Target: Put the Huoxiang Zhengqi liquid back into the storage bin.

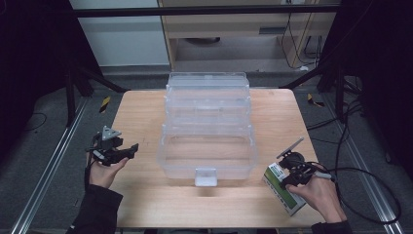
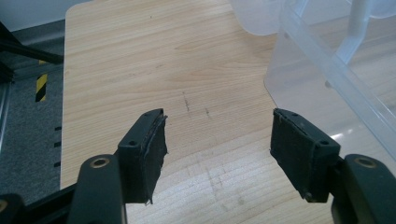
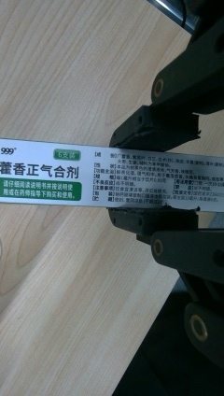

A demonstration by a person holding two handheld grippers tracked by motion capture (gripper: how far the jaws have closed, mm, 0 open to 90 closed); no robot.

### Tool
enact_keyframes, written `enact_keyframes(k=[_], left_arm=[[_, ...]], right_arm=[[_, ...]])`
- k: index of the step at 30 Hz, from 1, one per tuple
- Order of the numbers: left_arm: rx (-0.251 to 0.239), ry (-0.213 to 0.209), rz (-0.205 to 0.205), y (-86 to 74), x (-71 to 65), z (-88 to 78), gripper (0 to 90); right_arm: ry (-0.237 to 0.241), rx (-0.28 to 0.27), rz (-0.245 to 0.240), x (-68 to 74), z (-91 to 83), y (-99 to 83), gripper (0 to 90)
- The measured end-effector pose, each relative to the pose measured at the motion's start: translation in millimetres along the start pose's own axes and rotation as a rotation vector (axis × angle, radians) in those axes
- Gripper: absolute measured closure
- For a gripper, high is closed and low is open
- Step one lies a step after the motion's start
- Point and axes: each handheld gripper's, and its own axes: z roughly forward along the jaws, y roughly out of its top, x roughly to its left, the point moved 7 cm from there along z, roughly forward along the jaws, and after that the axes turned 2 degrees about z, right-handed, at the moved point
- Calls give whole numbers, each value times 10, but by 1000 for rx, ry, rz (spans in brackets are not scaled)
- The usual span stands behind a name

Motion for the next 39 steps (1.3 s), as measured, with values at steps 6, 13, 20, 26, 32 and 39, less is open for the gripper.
enact_keyframes(k=[6,13,20,26,32,39], left_arm=[[5,0,3,-6,1,7,350],[2,0,4,-3,-3,8,351],[2,1,3,-4,2,5,351],[8,-1,5,-11,1,13,350],[7,-2,5,-10,-3,14,350],[10,-4,7,-13,-6,20,348]], right_arm=[[0,5,0,0,-1,-1,635],[-8,-13,-8,-1,-17,8,639],[-18,-53,-12,-30,-147,52,638],[-46,-120,-9,-89,-324,118,637],[-68,-199,4,-135,-521,183,638],[-97,-300,9,-166,-734,284,639]])
